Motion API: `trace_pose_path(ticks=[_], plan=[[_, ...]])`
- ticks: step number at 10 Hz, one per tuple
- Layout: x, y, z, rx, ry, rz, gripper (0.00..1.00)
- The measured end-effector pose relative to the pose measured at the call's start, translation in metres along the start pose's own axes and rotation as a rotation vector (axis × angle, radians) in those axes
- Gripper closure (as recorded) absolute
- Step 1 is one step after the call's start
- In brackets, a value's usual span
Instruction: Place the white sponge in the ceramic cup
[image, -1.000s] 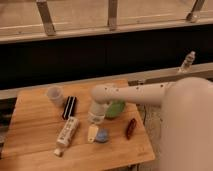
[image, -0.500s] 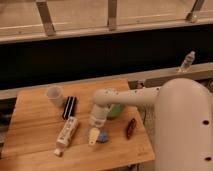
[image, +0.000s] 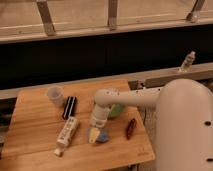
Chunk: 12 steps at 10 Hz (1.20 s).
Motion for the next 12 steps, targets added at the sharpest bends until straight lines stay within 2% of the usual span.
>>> trace_pose_path(ticks=[2,3,8,10,12], plan=[[0.004,0.001,0.0,-0.004,0.005,0.006,0.79],[0.004,0.002,0.001,0.0,0.007,0.001,0.86],[-0.007,0.011,-0.008,0.039,0.008,-0.037,0.87],[-0.011,0.01,-0.03,0.08,-0.012,-0.033,0.87],[-0.017,0.006,-0.067,0.145,-0.043,-0.024,0.87]])
